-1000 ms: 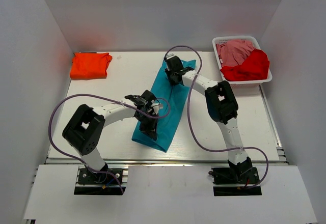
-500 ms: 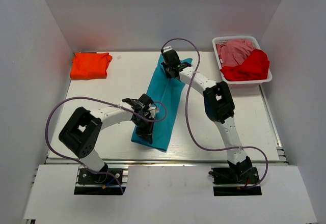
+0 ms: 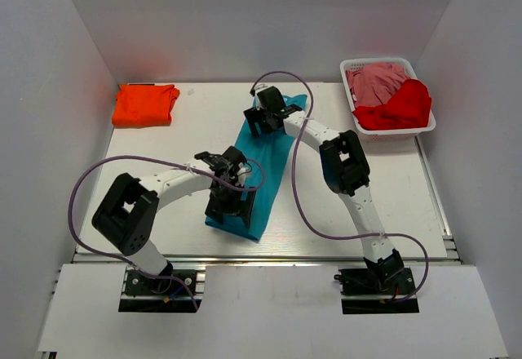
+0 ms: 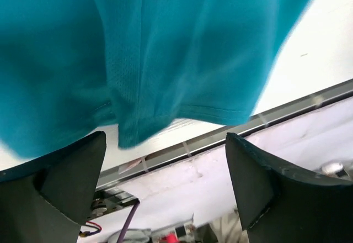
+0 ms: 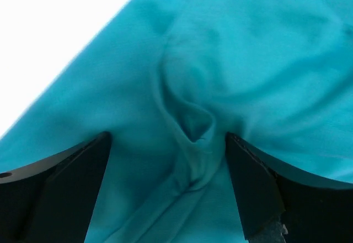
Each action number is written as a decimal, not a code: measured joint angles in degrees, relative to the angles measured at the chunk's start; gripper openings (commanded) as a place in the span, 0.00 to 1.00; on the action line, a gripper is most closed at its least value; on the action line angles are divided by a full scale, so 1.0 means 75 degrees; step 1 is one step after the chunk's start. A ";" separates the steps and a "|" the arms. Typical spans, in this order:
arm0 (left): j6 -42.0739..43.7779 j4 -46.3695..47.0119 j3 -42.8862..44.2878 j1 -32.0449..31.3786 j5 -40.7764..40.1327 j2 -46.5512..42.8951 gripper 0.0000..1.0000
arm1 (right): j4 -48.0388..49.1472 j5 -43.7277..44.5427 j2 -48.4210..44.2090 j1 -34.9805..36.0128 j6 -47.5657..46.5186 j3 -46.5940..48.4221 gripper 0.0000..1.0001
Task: Fold and stack the t-shirts
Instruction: Rotate the tshirt 90 degrees
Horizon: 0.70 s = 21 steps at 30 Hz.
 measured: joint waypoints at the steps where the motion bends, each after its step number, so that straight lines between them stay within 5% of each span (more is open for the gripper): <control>1: -0.0006 -0.0122 0.0181 0.0000 -0.0140 -0.0076 0.99 | 0.0009 -0.0166 -0.0023 0.0003 -0.0055 -0.0006 0.90; 10: 0.0035 -0.0344 0.1323 0.0000 -0.0854 -0.1131 0.99 | 0.0055 -0.1553 -0.1387 0.0000 -0.0117 -0.0466 0.90; 15: 0.0358 0.0312 0.1376 -0.0032 -0.0490 -0.0600 0.99 | 0.0321 -0.1343 -0.2189 -0.0073 0.0029 -0.0656 0.90; 21: 0.0708 0.1166 0.1317 -0.0052 0.0388 0.0650 0.99 | 0.0393 -0.1358 -0.2008 -0.0624 0.0822 -0.0915 0.79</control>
